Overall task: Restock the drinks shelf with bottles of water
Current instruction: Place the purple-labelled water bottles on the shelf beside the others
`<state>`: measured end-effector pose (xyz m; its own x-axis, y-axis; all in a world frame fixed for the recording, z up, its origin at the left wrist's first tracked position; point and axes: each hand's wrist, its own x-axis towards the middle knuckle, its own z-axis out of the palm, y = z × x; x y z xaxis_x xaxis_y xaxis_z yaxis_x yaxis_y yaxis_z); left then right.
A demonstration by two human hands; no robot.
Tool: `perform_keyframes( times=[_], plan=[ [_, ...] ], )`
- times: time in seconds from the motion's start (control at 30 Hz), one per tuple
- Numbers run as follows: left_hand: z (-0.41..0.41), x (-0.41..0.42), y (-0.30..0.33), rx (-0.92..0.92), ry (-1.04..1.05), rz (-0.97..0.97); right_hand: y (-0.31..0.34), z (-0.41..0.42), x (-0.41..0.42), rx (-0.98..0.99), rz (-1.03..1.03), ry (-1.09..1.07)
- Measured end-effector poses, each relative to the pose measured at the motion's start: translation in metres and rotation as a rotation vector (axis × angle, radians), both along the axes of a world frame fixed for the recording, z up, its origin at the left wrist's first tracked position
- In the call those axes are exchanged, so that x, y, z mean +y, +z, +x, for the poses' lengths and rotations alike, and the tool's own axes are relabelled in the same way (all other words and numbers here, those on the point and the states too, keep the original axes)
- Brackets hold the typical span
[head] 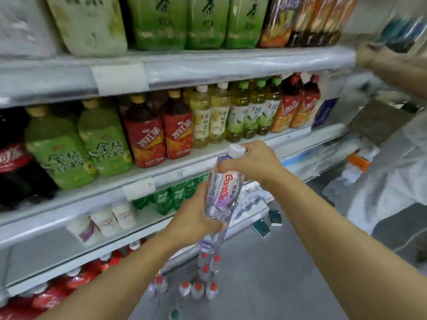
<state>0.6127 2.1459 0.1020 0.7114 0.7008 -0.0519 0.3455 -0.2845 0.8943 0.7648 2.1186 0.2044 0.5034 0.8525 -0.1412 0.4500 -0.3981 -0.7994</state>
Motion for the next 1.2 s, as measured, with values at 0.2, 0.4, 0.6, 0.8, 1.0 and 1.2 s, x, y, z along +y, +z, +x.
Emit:
perform_keyframes(
  times=[0.2, 0.4, 0.6, 0.8, 1.0, 1.2],
  plan=[
    [-0.009, -0.002, 0.086, -0.099, 0.084, 0.063, 0.091, -0.019, -0.007, -0.090, 0.100, 0.031],
    [-0.024, 0.001, 0.162, -0.129, 0.204, 0.228, 0.159, -0.039, -0.012, -0.144, 0.285, 0.116],
    [-0.047, 0.000, 0.229, -0.220, 0.313, 0.226, 0.222, -0.059, -0.016, -0.199, 0.442, 0.234],
    [-0.093, 0.004, 0.289, -0.301, 0.431, 0.261, 0.267, -0.092, -0.002, -0.135, 0.608, 0.297],
    [-0.150, 0.013, 0.344, -0.313, 0.604, 0.361, 0.291, -0.135, 0.025, -0.278, 0.632, 0.381],
    [-0.207, 0.035, 0.402, -0.352, 0.660, 0.410, 0.309, -0.181, 0.064, -0.453, 0.660, 0.401]
  ],
)
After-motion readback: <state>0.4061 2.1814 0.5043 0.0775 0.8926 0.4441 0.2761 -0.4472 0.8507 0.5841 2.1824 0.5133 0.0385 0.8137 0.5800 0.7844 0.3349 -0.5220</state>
